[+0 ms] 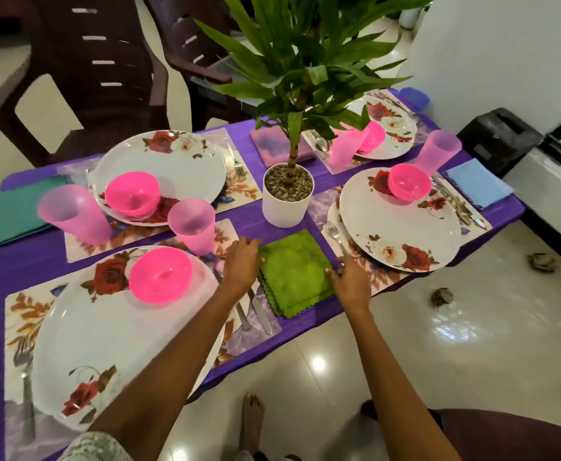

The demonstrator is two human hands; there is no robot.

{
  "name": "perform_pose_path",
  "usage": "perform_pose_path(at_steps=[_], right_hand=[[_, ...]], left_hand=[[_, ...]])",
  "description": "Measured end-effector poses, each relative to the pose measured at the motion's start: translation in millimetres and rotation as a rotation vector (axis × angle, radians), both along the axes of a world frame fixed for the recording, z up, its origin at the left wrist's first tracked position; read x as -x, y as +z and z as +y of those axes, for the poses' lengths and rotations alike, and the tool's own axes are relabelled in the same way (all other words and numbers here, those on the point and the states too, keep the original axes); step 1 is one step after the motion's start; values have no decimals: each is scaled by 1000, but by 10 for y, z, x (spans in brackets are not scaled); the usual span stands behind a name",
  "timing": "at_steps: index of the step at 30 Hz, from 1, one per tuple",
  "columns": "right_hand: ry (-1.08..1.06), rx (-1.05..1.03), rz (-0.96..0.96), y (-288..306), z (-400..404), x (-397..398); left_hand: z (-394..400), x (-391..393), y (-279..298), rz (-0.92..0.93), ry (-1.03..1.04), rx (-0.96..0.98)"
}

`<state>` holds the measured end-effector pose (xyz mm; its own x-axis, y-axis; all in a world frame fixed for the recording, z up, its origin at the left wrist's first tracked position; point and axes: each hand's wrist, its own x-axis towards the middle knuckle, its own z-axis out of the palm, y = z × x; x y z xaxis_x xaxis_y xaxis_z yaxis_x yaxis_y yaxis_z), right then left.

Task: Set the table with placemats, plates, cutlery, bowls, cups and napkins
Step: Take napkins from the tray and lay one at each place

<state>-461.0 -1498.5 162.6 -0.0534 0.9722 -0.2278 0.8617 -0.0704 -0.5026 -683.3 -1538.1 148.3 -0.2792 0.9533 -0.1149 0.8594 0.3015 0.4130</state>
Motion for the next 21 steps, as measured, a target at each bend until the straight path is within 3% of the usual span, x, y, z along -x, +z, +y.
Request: perform_pose_path(at_steps=[5, 10, 17, 21], right_hand=[[-69, 30, 126, 33, 111, -27], [-75, 10, 144, -10, 101, -33], [-58, 7, 109, -17, 110, -44], [32, -247, -102, 35, -4, 23]], left_hand=[[194, -26, 53, -233, 82, 0], [249, -9, 50, -287, 115, -8], [138, 26, 8, -232, 103, -29], [-43, -156, 201, -93, 22, -206]])
